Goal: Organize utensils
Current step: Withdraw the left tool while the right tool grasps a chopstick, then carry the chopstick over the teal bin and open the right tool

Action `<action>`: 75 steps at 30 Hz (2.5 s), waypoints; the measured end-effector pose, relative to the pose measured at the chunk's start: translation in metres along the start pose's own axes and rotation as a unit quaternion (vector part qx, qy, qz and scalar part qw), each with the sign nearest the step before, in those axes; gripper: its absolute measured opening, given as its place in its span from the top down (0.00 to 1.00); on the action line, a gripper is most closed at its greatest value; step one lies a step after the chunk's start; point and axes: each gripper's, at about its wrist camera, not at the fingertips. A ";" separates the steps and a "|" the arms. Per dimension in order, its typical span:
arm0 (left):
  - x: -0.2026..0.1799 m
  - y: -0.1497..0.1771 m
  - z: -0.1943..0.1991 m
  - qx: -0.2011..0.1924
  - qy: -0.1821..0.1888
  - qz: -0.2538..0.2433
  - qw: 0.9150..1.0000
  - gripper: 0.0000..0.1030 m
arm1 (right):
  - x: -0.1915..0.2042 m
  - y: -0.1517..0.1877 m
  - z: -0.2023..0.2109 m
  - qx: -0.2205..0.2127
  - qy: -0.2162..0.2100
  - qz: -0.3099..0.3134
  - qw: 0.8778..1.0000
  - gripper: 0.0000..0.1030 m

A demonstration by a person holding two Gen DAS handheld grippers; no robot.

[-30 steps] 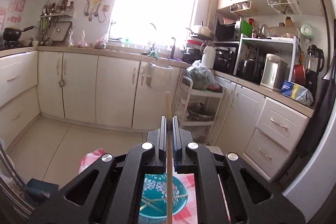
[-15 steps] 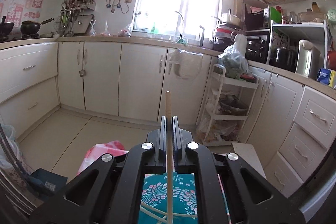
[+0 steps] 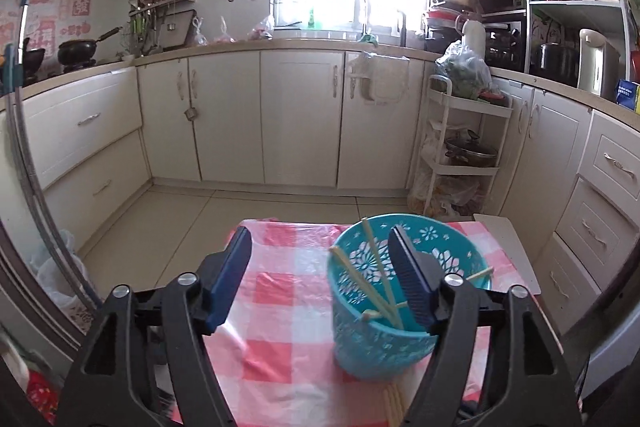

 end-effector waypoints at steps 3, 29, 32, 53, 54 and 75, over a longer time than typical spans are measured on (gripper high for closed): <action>0.020 0.018 0.031 -0.006 -0.027 -0.005 1.000 0.19 | 0.001 0.001 0.000 -0.002 0.001 0.002 1.000 0.88; 0.082 0.095 -0.009 0.161 -0.060 0.072 0.983 0.16 | 0.002 0.006 0.005 -0.002 0.018 0.006 1.000 0.94; 0.081 0.098 -0.015 0.173 -0.058 0.071 0.981 0.16 | -0.011 0.004 0.014 -0.005 -0.008 -0.030 0.999 0.94; 0.073 0.110 -0.035 0.210 -0.046 0.072 0.974 0.16 | -0.029 -0.029 0.111 -0.144 -0.105 -0.098 0.979 0.95; 0.074 0.111 -0.035 0.210 -0.045 0.072 0.974 0.16 | -0.030 -0.030 0.116 -0.151 -0.106 -0.097 0.978 0.95; 0.076 0.111 -0.034 0.211 -0.034 0.092 0.973 0.16 | -0.031 -0.126 0.216 -0.257 -0.121 -0.047 0.958 0.95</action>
Point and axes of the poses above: each gripper's, at about its wrist camera, not at the fingertips, and z roughly against the way its jaws point, x to its left, y to its underside, and after that the axes turned 9 degrees about y, right-handed
